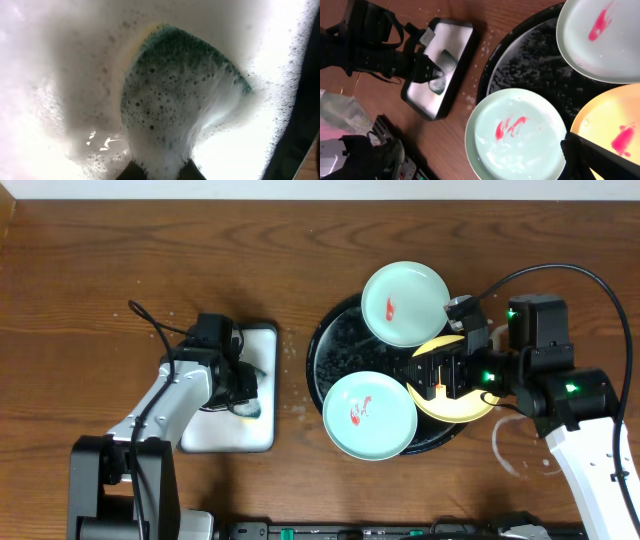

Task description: Clean dirty plates on tray and stack at the side

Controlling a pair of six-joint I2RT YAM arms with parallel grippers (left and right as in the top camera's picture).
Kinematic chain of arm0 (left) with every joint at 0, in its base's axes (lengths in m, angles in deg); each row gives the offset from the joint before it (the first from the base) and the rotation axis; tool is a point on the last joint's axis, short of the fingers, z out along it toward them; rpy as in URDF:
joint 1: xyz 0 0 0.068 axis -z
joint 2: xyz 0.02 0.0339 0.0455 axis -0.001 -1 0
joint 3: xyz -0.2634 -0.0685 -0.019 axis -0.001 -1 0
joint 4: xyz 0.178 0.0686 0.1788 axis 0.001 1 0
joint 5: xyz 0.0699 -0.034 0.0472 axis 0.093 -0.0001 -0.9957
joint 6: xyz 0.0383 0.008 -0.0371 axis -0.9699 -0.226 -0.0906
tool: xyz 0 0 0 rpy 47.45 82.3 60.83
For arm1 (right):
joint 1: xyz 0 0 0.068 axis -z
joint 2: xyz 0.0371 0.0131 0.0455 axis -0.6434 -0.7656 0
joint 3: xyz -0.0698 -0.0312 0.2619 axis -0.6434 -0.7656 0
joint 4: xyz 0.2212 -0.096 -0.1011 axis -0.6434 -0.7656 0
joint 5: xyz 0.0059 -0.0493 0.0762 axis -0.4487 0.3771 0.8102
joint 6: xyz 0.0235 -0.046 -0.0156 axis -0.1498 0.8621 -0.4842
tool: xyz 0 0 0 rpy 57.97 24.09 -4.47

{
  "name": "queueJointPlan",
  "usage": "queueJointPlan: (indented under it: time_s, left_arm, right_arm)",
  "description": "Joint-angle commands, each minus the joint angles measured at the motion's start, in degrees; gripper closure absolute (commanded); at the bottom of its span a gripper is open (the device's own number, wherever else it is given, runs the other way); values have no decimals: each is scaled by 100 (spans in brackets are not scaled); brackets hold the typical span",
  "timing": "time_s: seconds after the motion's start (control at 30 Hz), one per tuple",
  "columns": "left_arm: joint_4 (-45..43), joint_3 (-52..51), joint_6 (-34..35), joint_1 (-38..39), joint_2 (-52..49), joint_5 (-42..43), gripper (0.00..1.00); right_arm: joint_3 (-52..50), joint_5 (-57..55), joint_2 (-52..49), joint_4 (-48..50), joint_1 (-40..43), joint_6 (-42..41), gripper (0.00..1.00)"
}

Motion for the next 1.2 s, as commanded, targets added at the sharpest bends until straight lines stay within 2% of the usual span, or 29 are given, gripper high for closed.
queueJointPlan:
  time_s: [0.0, 0.07, 0.1, 0.13, 0.17, 0.23, 0.37, 0.47, 0.57, 0.7, 0.87, 0.93, 1.1, 1.17]
  left_arm:
    - [136, -20, -15, -26, -2, -186, 93]
    - [275, 131, -15, -26, 50, -188, 93]
    - [339, 212, -15, -26, 81, -190, 88]
    - [404, 293, -15, -26, 111, -201, 67]
    - [487, 385, -15, -26, 151, -203, 52]
    - [614, 518, -15, -26, 210, -203, 43]
    - [660, 610, -13, -24, 345, -199, 35]
    - [573, 597, -48, -24, 315, -203, 34]
    - [221, 479, -273, -26, 243, -203, 33]
    - [-330, 232, -317, -4, 28, -179, 25]
    - [-463, 184, -518, 199, -332, -186, 26]
    - [-463, 184, -647, 254, -472, -245, 33]
    - [-507, 184, -643, 260, -632, -356, 66]
    - [-527, 195, -643, 260, -621, -356, 88]
  right_arm:
    - [90, 107, 59, -7, 2, 74, 1]
    - [90, 107, 59, -9, 2, 74, 1]
    - [90, 107, 59, -9, 2, 74, 1]
    - [90, 107, 59, -7, 2, 74, 1]
    - [90, 107, 59, -7, 2, 72, 1]
    - [90, 107, 59, -7, 2, 74, 1]
    - [90, 105, 59, -4, 2, 74, 1]
    - [90, 105, 59, -4, 2, 74, 1]
    - [90, 98, 59, 0, 2, 74, 1]
    - [90, 63, 59, 0, 2, 74, 1]
    - [90, 63, 59, 2, 2, 72, 1]
    - [90, 66, 59, 2, 2, 72, 1]
    - [90, 66, 59, -9, 2, 72, 1]
    - [90, 66, 59, -7, 2, 72, 1]
